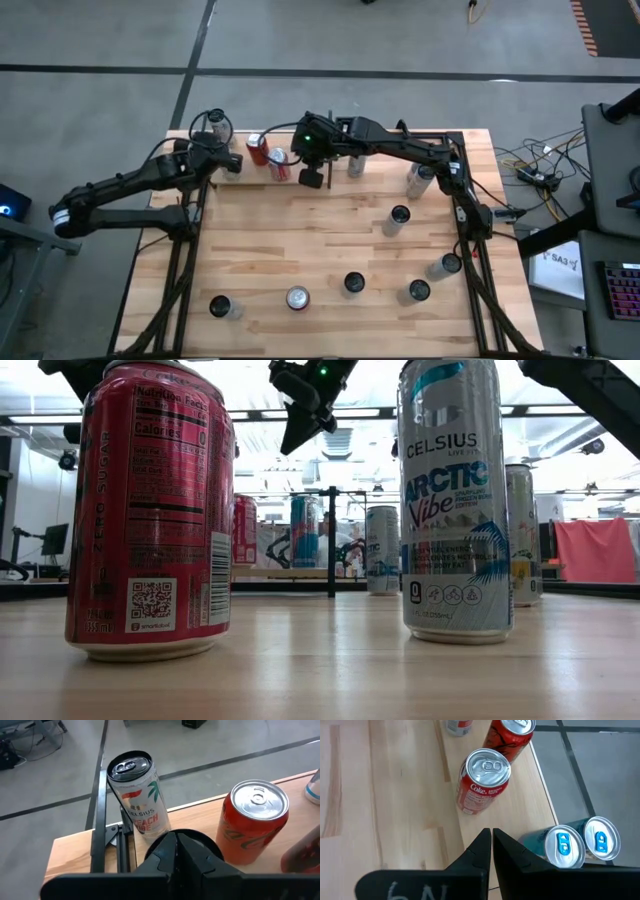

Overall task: Place canned beverage on shelf
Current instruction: Put the top white and pink soda can on the shelf aligned with the other white and pink soda can

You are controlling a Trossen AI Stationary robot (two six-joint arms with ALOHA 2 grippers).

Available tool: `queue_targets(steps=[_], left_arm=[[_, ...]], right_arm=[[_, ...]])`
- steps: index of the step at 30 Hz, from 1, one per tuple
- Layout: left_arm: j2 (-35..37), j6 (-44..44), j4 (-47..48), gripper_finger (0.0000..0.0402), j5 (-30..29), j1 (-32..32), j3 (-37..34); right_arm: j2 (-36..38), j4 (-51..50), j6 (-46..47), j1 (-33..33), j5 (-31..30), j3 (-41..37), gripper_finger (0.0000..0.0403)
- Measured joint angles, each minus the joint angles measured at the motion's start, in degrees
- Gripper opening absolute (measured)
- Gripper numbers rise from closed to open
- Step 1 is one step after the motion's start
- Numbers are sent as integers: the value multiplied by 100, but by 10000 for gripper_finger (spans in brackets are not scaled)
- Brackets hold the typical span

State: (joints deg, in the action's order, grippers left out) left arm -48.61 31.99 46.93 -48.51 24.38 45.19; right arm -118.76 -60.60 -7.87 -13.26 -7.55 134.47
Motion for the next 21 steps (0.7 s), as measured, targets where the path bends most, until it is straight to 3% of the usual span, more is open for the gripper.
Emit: queue_targets(steps=[4,9,21], left_arm=[[165,-167,201,0,25,0,2],[324,-351,462,0,505,0,13],[410,418,514,0,957,0,28]], right_arm=[[55,-44,64,19,-6,0,9],[100,-83,99,110,0,0,9],[149,-87,192,278,0,0,9]])
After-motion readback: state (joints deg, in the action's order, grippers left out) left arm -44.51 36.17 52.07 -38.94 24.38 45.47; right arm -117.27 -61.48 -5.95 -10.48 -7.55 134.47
